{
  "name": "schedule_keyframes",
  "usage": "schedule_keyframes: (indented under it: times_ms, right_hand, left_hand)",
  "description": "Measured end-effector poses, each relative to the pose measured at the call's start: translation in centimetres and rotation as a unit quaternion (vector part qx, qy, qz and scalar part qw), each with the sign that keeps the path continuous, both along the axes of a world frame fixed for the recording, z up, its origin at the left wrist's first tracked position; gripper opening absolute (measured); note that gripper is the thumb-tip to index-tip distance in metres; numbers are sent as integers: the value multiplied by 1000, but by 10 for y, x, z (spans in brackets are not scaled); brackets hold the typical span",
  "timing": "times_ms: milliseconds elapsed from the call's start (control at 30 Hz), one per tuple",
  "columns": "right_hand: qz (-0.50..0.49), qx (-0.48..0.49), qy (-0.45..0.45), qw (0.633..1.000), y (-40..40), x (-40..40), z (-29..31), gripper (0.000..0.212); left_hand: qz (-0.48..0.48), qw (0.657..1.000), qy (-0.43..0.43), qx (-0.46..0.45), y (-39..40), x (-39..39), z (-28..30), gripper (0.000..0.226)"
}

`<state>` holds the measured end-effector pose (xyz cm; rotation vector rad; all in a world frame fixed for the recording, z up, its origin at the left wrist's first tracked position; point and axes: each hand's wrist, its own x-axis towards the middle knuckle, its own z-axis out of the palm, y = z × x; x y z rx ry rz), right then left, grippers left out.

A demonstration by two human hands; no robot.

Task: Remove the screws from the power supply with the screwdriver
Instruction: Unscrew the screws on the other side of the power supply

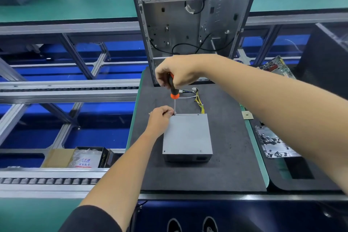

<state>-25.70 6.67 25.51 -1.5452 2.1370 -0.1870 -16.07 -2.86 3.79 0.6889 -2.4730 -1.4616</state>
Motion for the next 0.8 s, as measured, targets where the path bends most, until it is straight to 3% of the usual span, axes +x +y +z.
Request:
schedule_keyframes:
  times_ms: [67, 100, 167, 233, 333, 433, 533, 600, 667, 700, 767, 800]
  right_hand:
    - [-29, -17, 35, 999, -1, 1, -6, 5]
    - [-50, -10, 78, 996, -1, 0, -8, 14]
    - [-26, 26, 247, 968, -2, 1, -13, 35]
    - [3, 25, 310, 951, -5, -1, -17, 28]
    - [14, -35, 132, 991, -4, -4, -12, 9]
    - [12, -40, -7, 999, 1, -2, -4, 25]
    - [-30, -47, 33, 998, 0, -1, -12, 6]
    - [-81, -27, 151, 985, -2, -2, -17, 38]
    - [-92, -17, 234, 968, -4, -4, -20, 43]
    - [-75, -10, 227, 971, -5, -4, -19, 35]
    - [-33, -25, 114, 993, -3, -4, -16, 7]
    - [-22, -36, 45, 998, -1, -2, -11, 12]
  left_hand:
    - [-3, 1000, 0, 0, 1, 0, 1, 24]
    - [-2, 1000, 1, 0, 1, 1, 1, 24]
    - [0, 1000, 1, 0, 0, 1, 1, 25]
    - [0, 1000, 1, 2, 1, 1, 1, 26]
    - [1, 1000, 2, 4, 1, 2, 1, 25]
    - [2, 1000, 4, 4, 1, 2, 1, 25]
    - [4, 1000, 10, 8, 3, 2, 2, 24]
    - [6, 1000, 10, 7, 3, 2, 2, 25]
    - [7, 1000, 7, 4, 3, 3, 3, 26]
    - [7, 1000, 8, 2, 3, 3, 3, 27]
    - [6, 1000, 13, 3, 3, 3, 2, 26]
    - [6, 1000, 13, 4, 3, 3, 2, 25]
